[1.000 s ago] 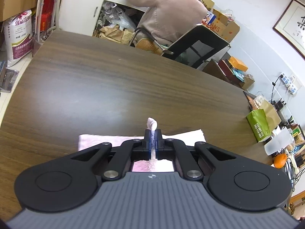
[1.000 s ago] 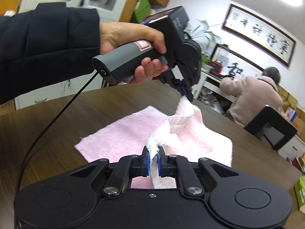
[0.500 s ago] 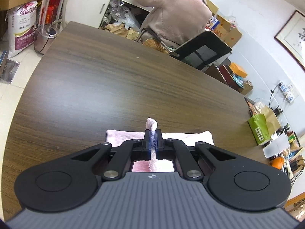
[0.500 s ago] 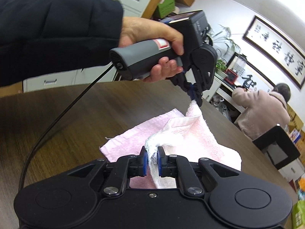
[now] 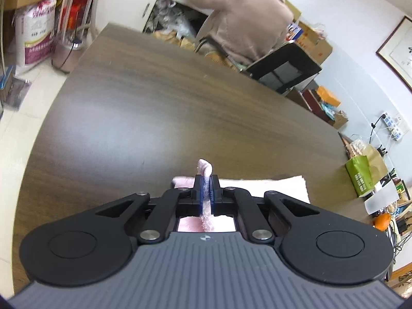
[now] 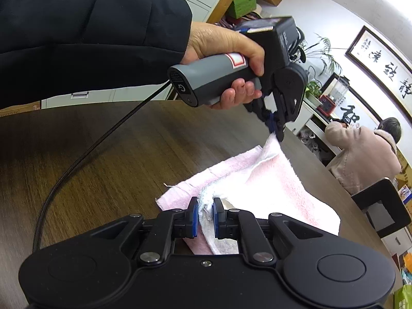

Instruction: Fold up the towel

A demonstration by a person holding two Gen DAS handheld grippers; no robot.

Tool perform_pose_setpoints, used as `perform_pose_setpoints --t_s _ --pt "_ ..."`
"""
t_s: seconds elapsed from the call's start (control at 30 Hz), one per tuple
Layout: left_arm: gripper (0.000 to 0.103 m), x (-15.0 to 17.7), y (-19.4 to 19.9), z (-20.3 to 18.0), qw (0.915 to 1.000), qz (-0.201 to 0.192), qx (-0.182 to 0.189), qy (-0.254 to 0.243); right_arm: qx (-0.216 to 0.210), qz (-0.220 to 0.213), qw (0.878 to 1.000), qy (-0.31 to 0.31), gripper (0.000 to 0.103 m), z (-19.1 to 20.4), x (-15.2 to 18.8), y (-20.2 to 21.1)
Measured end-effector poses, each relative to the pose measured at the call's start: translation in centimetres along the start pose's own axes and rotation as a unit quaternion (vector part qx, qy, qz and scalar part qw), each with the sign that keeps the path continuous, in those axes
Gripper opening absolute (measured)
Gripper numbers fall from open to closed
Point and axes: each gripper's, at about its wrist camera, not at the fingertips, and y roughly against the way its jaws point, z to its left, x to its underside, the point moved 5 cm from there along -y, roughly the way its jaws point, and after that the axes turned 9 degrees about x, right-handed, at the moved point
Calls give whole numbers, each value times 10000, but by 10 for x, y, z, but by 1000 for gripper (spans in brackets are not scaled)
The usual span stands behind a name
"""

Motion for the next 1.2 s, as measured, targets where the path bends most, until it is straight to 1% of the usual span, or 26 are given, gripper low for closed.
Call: perform_pose_setpoints --t_s 0.03,0.07,0.1,0.13,0.17,0.3,0.4,0.47,0.53,0.57,0.6,0.63,0.7,0.8,0.83,0.9,1.03,1.13,1.2 --pt "55 0 3 3 9999 -51 -98 59 -28 -8 10000 48 20 2 0 0" --pt "85 -1 10 6 9996 -162 -210 123 -26 -20 10000 77 35 3 0 1" --pt "94 -3 17 8 9988 -310 -330 190 4 -126 9999 100 64 5 0 5" --pt "98 -5 24 9 9978 -474 -419 205 4 -272 9996 73 83 5 0 10" --pt "98 -8 34 8 9968 -627 -464 158 4 -418 9991 47 87 5 0 15" --pt "98 -12 46 -5 9970 -702 -323 27 -60 -630 9961 -618 86 -13 -1 31" --pt "97 -7 41 -19 9982 -542 -237 -99 -44 -480 9923 -1142 86 -35 2 27" --pt "97 1 35 -29 9987 -388 -216 -239 -26 -358 9891 -1427 84 -50 8 24" --pt "95 16 36 -39 9982 -302 -283 -440 -174 -266 9792 -2003 83 -80 21 23" --pt "95 24 38 -43 9976 -279 -334 -548 -186 -216 9758 -2168 83 -89 26 23" --pt "95 32 40 -47 9968 -256 -385 -655 -253 -122 9690 -2454 82 -106 36 21" --pt "95 41 42 -52 9959 -233 -436 -763 -322 -89 9646 -2618 82 -120 43 21" --pt "95 58 46 -60 9936 -186 -539 -978 -276 -75 9578 -2859 82 -144 59 21" --pt "94 83 52 -73 9890 -117 -691 -1300 -340 -86 9503 -3092 82 -178 82 20" --pt "94 91 54 -77 9872 -94 -742 -1407 -286 -22 9482 -3165 82 -188 88 18" --pt "94 108 58 -86 9832 -47 -843 -1620 -253 2 9497 -3121 82 -198 95 15" --pt "93 139 64 -102 9732 48 -1059 -2041 -273 5 9602 -2780 82 -200 100 14" --pt "92 149 58 -107 9612 136 -1392 -2380 -327 48 9670 -2527 82 -201 100 8" --pt "92 153 55 -109 9556 230 -1522 -2512 -357 64 9666 -2539 82 -209 100 2"
